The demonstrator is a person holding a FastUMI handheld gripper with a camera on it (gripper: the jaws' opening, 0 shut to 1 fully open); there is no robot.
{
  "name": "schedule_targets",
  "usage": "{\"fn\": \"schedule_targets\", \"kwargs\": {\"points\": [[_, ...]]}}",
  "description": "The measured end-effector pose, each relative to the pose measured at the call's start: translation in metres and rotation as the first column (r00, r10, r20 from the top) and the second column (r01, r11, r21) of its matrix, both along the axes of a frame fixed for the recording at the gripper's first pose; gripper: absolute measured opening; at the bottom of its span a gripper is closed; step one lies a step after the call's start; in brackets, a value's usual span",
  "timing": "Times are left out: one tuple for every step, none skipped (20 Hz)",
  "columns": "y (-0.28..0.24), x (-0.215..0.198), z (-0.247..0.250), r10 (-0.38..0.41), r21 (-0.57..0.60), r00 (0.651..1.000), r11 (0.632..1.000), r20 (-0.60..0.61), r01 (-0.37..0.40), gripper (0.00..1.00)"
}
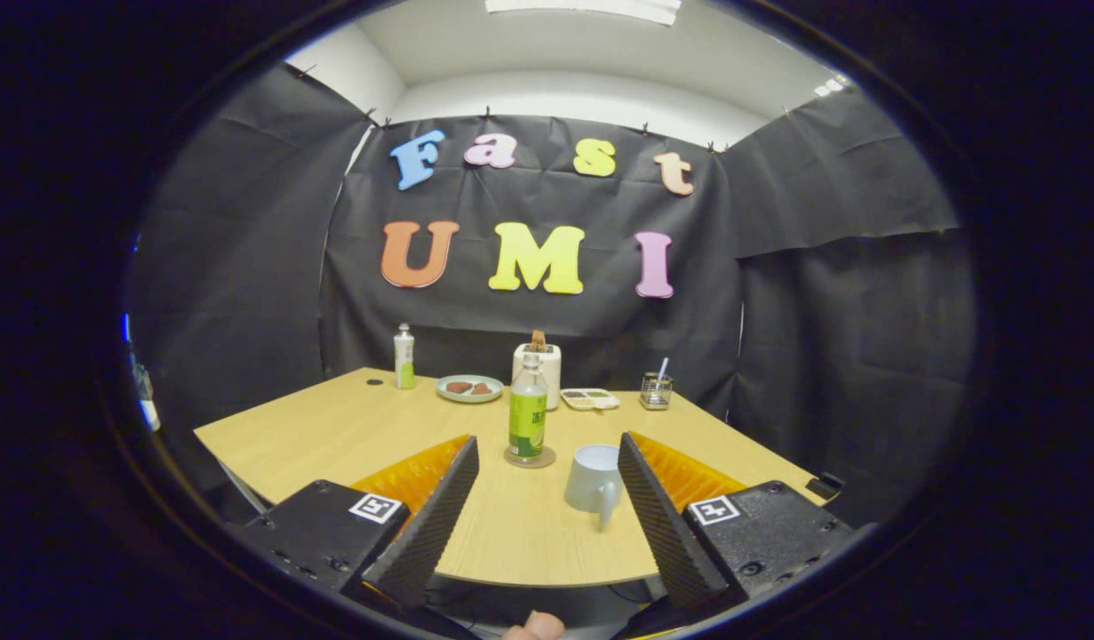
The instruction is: Take the bottle from table, then pour the juice into the cup, finally place the bottle on the coaster
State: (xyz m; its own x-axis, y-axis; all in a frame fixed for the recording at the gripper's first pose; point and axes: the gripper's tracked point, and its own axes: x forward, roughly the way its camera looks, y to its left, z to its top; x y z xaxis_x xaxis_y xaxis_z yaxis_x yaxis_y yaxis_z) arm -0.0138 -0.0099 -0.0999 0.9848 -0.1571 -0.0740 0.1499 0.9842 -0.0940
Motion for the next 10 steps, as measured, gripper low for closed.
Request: {"fn": "schedule_targets", "kwargs": {"points": [[-0.0011,-0.0033,0.0009,-0.003,0.01,1.0,1.0,0.006,0.003,1.0],[0.0002,-0.0058,-0.0001,0.002,0.022,1.0,1.0,0.011,-0.002,1.0],[0.0017,-0.0067,-0.0005,0.007,0.031,1.0,0.999,0.014,-0.007,1.0],[0.0024,-0.0074,0.0,0.012,0.034,1.0,0.999,0.02,-0.012,1.0],[0.0033,-0.0071,0.0004,0.011,0.026,1.0,1.0,0.021,-0.012,1.0],[0.0035,-0.0067,-0.0007,0.01,0.016,1.0,1.0,0.02,-0.01,1.0],[0.0043,-0.0072,-0.0004,0.008,0.007,1.0,1.0,0.018,-0.008,1.0],[0.0039,-0.0065,0.0005,0.005,0.003,1.0,1.0,0.021,-0.005,1.0],[0.0036,-0.0066,0.0014,0.0,0.001,1.0,1.0,0.028,0.0,1.0],[0.0012,-0.0071,0.0022,-0.007,0.003,0.999,1.0,0.034,0.007,1.0]]}}
